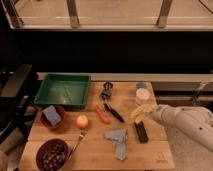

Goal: Place banana in plastic cup

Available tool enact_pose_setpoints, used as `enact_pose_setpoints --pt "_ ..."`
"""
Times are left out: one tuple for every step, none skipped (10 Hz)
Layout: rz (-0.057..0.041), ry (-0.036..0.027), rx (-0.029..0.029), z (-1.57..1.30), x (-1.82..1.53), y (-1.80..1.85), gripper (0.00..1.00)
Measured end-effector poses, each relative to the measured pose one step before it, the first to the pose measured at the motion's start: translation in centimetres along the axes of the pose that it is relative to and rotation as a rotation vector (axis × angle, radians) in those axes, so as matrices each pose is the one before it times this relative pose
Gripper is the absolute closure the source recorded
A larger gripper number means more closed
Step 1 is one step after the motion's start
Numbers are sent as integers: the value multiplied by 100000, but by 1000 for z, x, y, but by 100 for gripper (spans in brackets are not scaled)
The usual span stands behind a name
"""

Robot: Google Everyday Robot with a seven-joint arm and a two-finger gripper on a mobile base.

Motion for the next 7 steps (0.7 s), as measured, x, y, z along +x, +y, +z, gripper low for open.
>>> enact_pose_setpoints --pt "1671 -1084 1092 -433 -1217 -442 100" --pt "1128 -891 1644 -426 -1672 -533 100" --pt "9 -153 441 -66 -559 5 100" --pt "-107 108 -37 39 27 62 100" --pt "-24 19 4 11 8 1 100" --pt "-52 -50 65 -35 -8 -54 100" --pt "-368 97 283 46 61 -65 100"
